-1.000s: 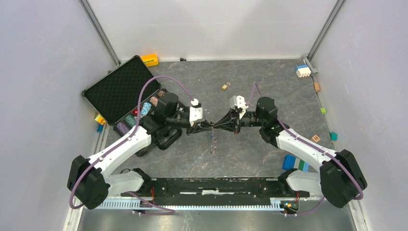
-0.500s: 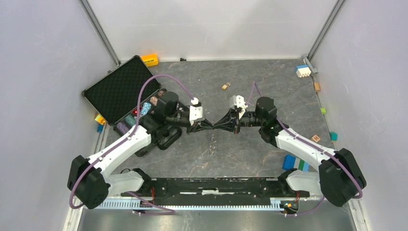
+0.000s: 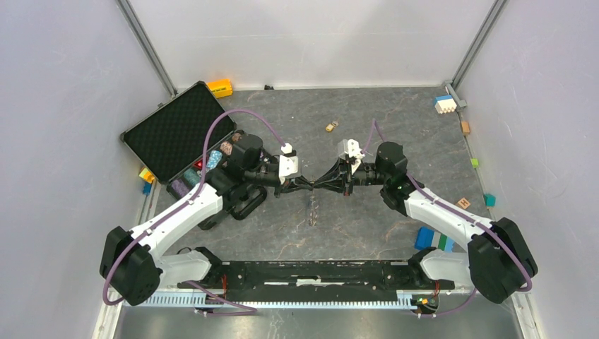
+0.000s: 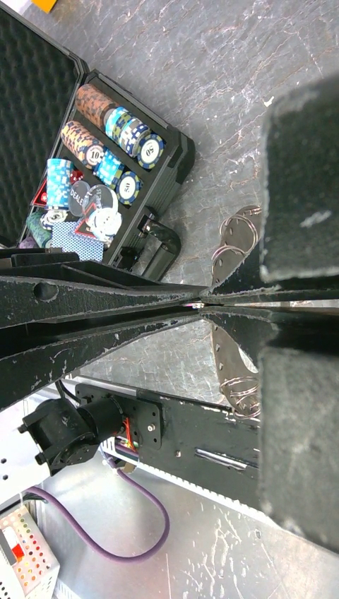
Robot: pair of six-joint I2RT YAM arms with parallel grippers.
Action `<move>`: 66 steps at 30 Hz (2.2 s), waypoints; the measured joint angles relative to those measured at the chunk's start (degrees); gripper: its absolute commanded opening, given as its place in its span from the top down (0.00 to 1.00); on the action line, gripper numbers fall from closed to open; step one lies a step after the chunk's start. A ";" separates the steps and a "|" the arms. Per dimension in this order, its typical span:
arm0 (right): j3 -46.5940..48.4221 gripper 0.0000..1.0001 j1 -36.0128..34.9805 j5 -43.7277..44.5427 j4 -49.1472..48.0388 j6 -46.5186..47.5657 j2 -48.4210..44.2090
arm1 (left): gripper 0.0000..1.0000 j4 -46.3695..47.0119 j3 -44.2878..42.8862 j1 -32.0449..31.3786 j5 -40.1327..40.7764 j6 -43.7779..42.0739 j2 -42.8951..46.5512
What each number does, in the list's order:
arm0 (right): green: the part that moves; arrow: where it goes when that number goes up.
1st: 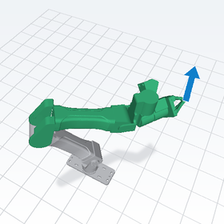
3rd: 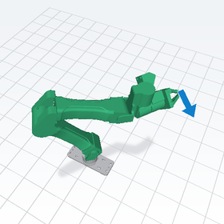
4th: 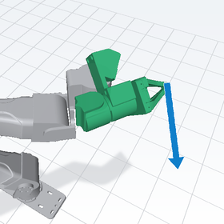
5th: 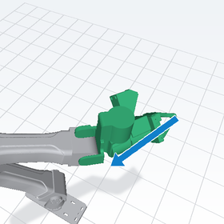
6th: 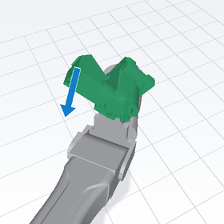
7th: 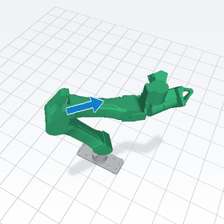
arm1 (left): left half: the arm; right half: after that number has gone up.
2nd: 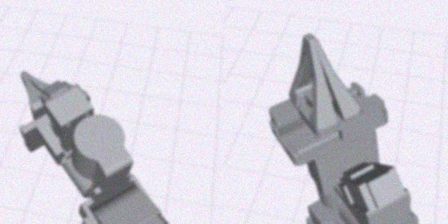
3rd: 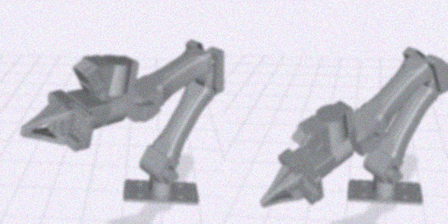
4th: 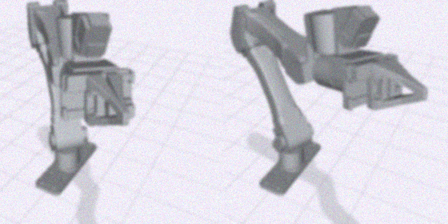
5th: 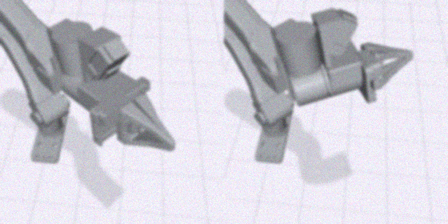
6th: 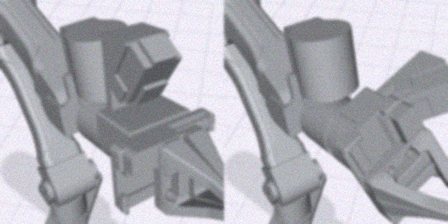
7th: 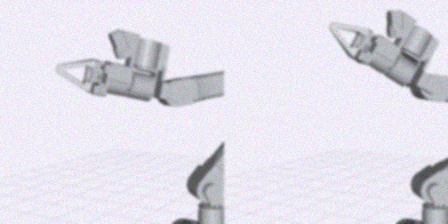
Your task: Put the keys on the keyring
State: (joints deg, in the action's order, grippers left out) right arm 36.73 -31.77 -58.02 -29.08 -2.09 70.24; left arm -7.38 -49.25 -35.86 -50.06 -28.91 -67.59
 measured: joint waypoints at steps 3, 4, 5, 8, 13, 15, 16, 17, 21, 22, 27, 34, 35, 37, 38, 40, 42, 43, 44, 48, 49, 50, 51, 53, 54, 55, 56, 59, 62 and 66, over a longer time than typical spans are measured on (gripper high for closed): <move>0.00 1.00 0.00 0.00 -0.04 -0.04 0.02 | 0.86 0.00 0.00 0.00 -0.02 0.00 -0.02; 0.00 1.00 0.00 0.00 -0.04 -0.07 0.02 | 0.86 -0.02 0.00 0.00 -0.02 0.00 -0.02; 0.00 1.00 0.00 0.00 -0.07 -0.07 0.09 | 0.86 -0.02 0.00 0.00 -0.02 0.00 -0.02; 0.00 1.00 0.02 0.00 -0.35 -0.11 0.35 | 0.90 -0.26 -0.20 0.00 -0.02 0.00 -0.20; -0.02 1.00 0.13 -0.04 -0.66 -0.09 0.44 | 0.98 -0.35 -0.52 0.00 0.00 0.04 -0.57; -0.02 0.99 0.17 -0.07 -0.63 0.00 0.44 | 0.98 -0.39 -0.63 0.00 0.00 0.04 -0.72; -0.02 0.95 0.17 -0.04 -0.59 0.09 0.44 | 0.98 -0.42 -0.63 0.00 0.00 0.07 -0.72; -0.02 0.91 0.17 -0.04 -0.42 0.46 0.44 | 0.98 -0.46 -0.63 0.00 0.09 0.07 -0.72; 0.48 0.65 0.15 0.31 2.51 3.82 0.44 | 0.98 -1.09 -0.61 -0.17 1.90 0.09 -0.39; 0.79 0.55 0.15 0.63 3.78 4.90 0.44 | 0.98 -1.27 -0.57 -0.24 2.34 0.09 -0.04; 2.71 0.33 0.33 3.06 11.45 11.15 0.09 | 0.98 -1.99 0.22 -0.24 5.18 0.02 3.93; 5.03 0.30 2.03 7.93 18.69 16.35 -1.03 | 0.98 -2.78 2.14 0.61 7.72 -0.37 6.19; 5.79 0.30 2.56 9.35 19.63 16.70 -0.85 | 0.98 -2.89 2.64 0.92 7.91 -0.39 6.49; 8.17 0.29 3.72 12.48 21.24 17.49 0.37 | 0.98 -3.17 3.67 1.38 7.98 -0.48 7.19; 10.25 0.29 4.13 14.71 21.94 18.08 2.01 | 0.98 -3.37 4.20 1.51 7.96 -0.52 7.69; 12.98 0.29 4.96 17.62 22.71 19.12 4.98 | 0.98 -3.56 5.03 1.62 7.87 -0.55 8.68; 16.31 0.28 5.42 21.88 22.91 20.59 9.86 | 0.98 -3.67 5.73 1.62 7.56 -0.55 9.88; 17.35 0.28 5.62 23.50 22.97 21.14 11.93 | 0.98 -3.67 5.88 1.62 7.41 -0.52 10.34; 18.69 0.28 5.73 25.24 23.56 21.79 14.40 | 0.98 -3.67 5.99 1.62 7.23 -0.52 10.78; 26.58 0.28 6.03 32.09 26.64 24.52 26.03 | 0.98 -3.67 6.27 1.64 6.16 -0.52 11.72; 28.74 0.29 6.03 33.46 27.10 25.11 28.74 | 0.98 -3.67 6.27 1.66 6.01 -0.52 11.74; 31.45 0.29 6.05 35.12 27.98 26.01 31.76 | 0.98 -3.67 6.27 1.66 5.97 -0.52 11.74; 33.90 0.29 6.05 36.46 28.63 26.80 34.40 | 0.98 -3.67 6.32 1.64 5.92 -0.52 11.74; 39.45 0.30 6.08 39.32 30.25 28.63 39.91 | 0.98 -3.63 6.54 1.66 5.86 -0.52 11.72; 41.57 0.31 6.08 40.50 30.71 29.35 42.14 | 0.98 -3.63 6.58 1.66 5.86 -0.52 11.69; 44.57 0.31 6.08 42.07 31.74 30.29 44.89 | 0.98 -3.63 6.60 1.66 5.75 -0.52 11.58; 46.90 0.31 6.08 43.34 32.24 30.99 47.15 | 0.98 -3.58 6.60 1.66 5.62 -0.52 11.47; 53.33 0.31 6.08 47.69 34.05 32.98 53.33 | 0.98 -3.54 6.60 1.66 5.16 -0.52 11.04; 57.20 0.33 6.08 51.32 35.47 34.58 57.57 | 0.98 -3.54 6.60 1.66 4.87 -0.52 10.51; 61.72 0.37 6.08 55.19 36.87 36.20 61.40 | 0.98 -3.56 6.60 1.66 4.83 -0.52 9.77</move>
State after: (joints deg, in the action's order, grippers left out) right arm 98.45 -25.69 -2.83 7.79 34.11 131.63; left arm -10.94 -42.65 -34.20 -45.23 -29.43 -57.82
